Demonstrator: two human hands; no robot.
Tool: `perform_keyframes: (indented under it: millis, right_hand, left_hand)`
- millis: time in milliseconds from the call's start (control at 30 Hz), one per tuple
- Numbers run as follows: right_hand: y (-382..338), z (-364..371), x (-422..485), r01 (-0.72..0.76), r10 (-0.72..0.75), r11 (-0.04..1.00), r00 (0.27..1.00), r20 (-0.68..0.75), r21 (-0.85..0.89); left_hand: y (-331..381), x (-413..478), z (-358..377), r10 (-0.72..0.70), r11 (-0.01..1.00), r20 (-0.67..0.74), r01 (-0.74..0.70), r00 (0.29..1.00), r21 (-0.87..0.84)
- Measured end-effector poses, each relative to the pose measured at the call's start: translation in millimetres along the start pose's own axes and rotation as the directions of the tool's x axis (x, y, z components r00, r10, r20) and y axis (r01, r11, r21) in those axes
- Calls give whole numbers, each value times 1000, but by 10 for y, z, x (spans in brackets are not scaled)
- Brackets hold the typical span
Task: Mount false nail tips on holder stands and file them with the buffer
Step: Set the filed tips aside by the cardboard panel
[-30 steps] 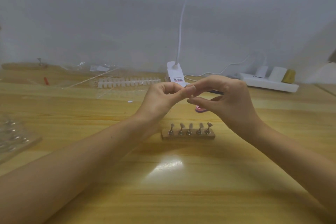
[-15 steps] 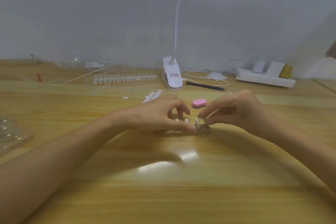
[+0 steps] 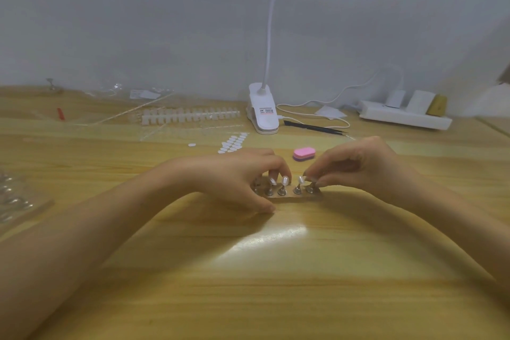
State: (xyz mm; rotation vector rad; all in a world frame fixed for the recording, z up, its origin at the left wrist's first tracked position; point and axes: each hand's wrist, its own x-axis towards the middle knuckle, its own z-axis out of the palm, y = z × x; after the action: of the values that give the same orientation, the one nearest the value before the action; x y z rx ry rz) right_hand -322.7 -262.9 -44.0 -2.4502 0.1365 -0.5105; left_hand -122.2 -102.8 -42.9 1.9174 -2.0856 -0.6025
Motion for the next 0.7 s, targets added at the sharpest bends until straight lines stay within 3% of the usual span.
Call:
perform_keyframes:
  millis: [333, 467, 600, 700]
  right_hand:
    - [16, 31, 19, 32, -32, 998, 999, 6, -49]
    - [28, 1, -21, -106, 104, 992, 994, 36, 72]
    - [46, 93, -68, -142, 145, 985, 989, 26, -99]
    - [30, 148, -70, -129, 129, 989, 992, -6, -77]
  left_hand:
    - [7, 12, 5, -43, 999, -62, 41, 997, -35]
    - [-27, 22, 15, -63, 995, -95, 55, 993, -83]
    - [-40, 14, 10, -65, 993, -127, 51, 990, -108]
    - [-22, 22, 75, -34, 993, -184, 13, 982, -117]
